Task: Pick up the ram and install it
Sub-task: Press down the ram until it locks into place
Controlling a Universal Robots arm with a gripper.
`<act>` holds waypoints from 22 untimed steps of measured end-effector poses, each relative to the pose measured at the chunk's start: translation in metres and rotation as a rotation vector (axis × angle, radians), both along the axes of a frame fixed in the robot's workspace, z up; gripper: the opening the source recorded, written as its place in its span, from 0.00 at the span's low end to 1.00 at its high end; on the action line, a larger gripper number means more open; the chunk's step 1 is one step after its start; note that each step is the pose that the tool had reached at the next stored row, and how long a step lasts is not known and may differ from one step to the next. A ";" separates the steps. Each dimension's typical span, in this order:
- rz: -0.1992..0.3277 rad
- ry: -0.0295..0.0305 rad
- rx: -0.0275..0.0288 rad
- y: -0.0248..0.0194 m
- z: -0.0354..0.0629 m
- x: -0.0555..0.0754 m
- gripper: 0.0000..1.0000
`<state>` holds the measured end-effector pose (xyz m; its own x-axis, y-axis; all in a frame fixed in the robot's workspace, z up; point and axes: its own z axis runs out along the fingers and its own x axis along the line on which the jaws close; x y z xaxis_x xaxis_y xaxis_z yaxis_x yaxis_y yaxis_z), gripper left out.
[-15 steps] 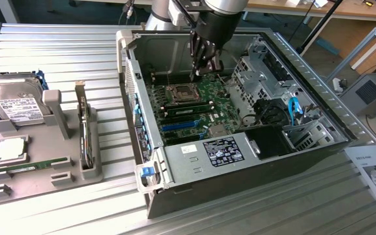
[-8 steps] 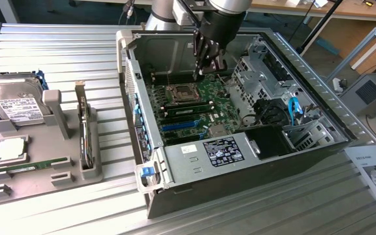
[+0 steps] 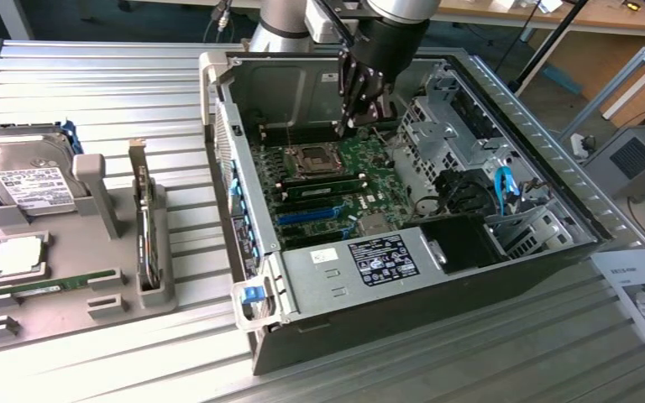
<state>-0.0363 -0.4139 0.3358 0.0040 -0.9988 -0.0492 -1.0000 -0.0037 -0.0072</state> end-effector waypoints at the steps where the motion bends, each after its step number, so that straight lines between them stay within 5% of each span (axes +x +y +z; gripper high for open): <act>1: 0.000 0.0000 0.0000 0.0000 0.0000 0.000 0.11; 22: -0.064 0.0000 0.0000 0.0000 0.0000 0.000 0.11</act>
<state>-0.0363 -0.4139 0.3357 -0.0598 -0.9970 -0.0492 -0.9982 0.0602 -0.0072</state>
